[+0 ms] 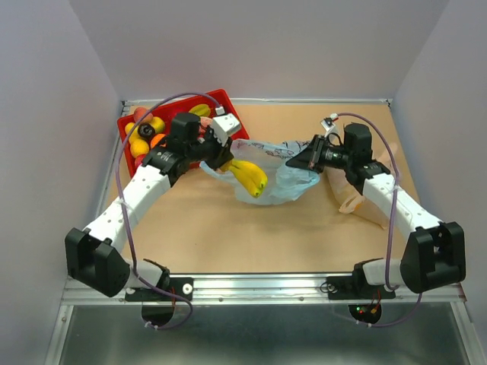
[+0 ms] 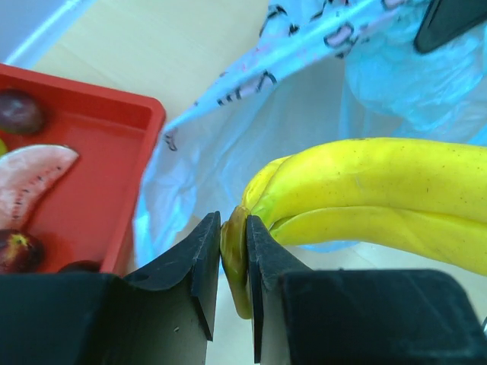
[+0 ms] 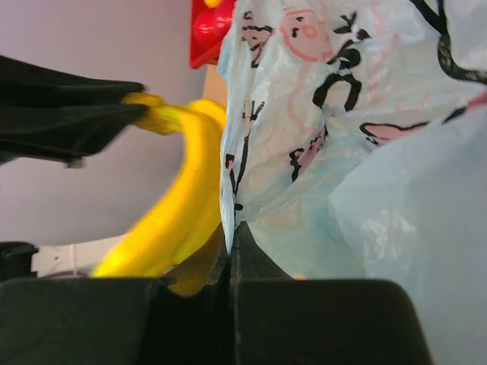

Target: Place the fake fruits into the plastic bag and tie a complex knot

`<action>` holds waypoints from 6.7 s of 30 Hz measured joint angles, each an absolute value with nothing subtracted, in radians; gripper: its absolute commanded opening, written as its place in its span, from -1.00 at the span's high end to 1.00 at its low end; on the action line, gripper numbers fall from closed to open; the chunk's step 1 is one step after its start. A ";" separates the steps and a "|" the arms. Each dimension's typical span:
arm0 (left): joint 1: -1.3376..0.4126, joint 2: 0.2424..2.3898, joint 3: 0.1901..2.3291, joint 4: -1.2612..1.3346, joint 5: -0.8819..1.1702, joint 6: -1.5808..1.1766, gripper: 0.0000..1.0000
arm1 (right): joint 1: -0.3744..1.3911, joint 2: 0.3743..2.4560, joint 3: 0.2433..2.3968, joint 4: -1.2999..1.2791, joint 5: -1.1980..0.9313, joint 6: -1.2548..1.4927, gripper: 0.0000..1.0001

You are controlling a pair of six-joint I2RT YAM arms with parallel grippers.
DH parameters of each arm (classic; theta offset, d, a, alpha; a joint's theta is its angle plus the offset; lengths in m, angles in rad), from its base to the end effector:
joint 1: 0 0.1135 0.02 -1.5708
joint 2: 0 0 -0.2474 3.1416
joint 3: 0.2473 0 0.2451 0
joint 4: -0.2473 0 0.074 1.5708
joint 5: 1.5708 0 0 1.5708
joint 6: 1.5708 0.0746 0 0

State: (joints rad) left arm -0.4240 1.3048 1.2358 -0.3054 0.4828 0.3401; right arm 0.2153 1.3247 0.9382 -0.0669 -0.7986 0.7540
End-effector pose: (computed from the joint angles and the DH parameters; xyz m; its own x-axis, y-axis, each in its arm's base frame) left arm 0.2834 -0.1659 0.3444 -0.0613 0.3518 -0.9341 0.8260 0.5432 0.1504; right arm 0.2971 0.1197 0.2642 -0.8446 0.3042 -0.4405 -0.2743 0.4606 0.8441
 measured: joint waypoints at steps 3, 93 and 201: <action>-0.475 1.343 1.214 -0.299 0.454 0.327 1.00 | 0.215 1.317 0.937 -0.006 -0.843 0.794 0.99; -0.086 2.212 1.796 -0.382 0.093 0.248 -0.34 | 0.282 1.418 0.889 -0.044 -0.837 0.657 0.99; -0.593 1.839 1.132 0.477 0.686 -0.343 -0.97 | 0.197 1.306 0.963 -0.099 -0.883 0.748 0.99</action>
